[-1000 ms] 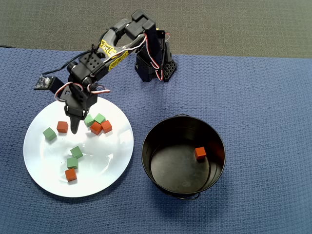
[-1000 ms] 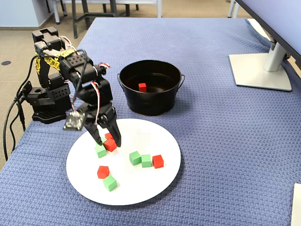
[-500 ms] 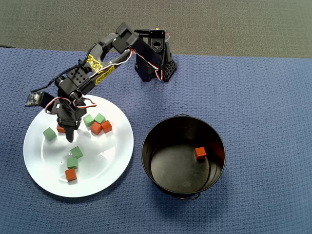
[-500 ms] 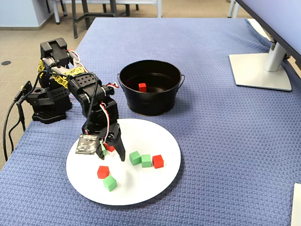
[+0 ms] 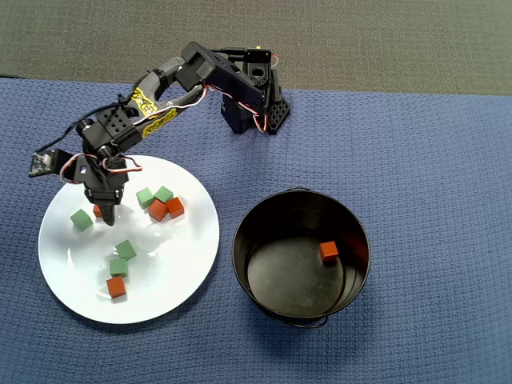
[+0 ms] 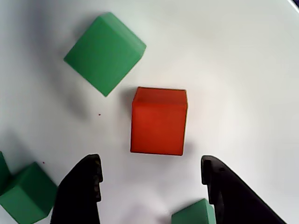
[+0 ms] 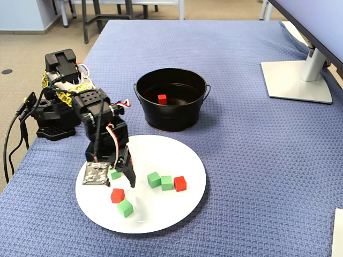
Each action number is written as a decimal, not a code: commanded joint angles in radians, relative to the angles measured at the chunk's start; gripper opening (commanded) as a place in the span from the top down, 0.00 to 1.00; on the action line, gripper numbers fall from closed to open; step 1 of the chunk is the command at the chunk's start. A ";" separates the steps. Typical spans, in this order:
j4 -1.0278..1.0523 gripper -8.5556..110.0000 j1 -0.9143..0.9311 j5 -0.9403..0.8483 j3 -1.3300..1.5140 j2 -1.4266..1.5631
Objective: Pick up the red cubes from the white plate and place them in the black recipient
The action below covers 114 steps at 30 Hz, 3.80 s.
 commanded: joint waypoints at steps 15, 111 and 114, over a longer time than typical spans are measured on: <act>0.089 0.91 0.032 -0.029 -0.285 -0.135; 0.155 0.74 -0.324 1.637 -0.699 -0.187; 0.189 0.75 -0.336 1.635 -0.787 -0.238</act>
